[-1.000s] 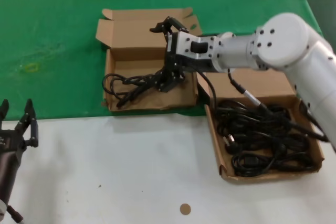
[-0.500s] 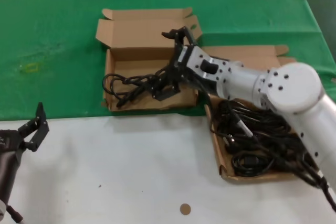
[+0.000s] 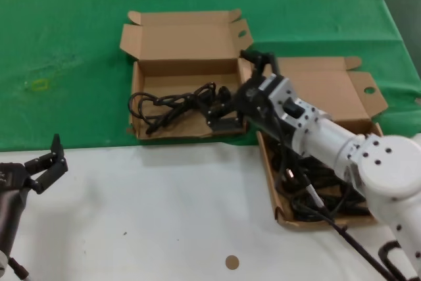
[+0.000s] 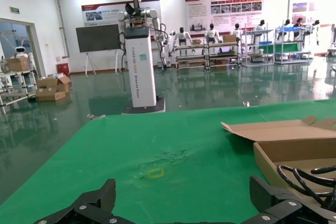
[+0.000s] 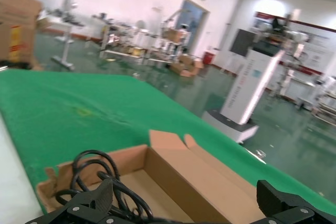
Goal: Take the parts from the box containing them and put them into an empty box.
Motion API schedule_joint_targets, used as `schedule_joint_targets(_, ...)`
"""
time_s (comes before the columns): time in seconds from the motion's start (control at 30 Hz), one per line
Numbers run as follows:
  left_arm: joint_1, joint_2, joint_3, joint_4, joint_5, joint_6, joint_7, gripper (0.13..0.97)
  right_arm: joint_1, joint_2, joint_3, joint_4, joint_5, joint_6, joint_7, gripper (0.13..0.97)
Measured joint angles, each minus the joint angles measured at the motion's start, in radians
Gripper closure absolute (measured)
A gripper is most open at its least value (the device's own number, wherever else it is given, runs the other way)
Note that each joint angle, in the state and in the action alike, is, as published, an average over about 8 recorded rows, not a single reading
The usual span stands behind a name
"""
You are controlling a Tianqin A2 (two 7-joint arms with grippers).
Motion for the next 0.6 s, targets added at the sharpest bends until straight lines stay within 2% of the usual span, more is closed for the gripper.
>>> schedule_joint_targets(0.13, 0.0, 0.0, 0.0, 0.0, 0.0, 0.0, 0.0, 0.226, -0.068, 0.004, 0.033, 0.047, 0.034, 0.05, 0.009, 0.129)
schedule_joint_targets(0.43, 0.0, 0.0, 0.0, 0.0, 0.0, 0.0, 0.0, 0.145, -0.224, 0.012, 0.109, 0.157, 0.112, 0.166, 0.029, 0.129)
schedule_joint_targets(0.6, 0.0, 0.0, 0.0, 0.0, 0.0, 0.0, 0.0, 0.138, -0.308, 0.017, 0.151, 0.216, 0.154, 0.228, 0.04, 0.129)
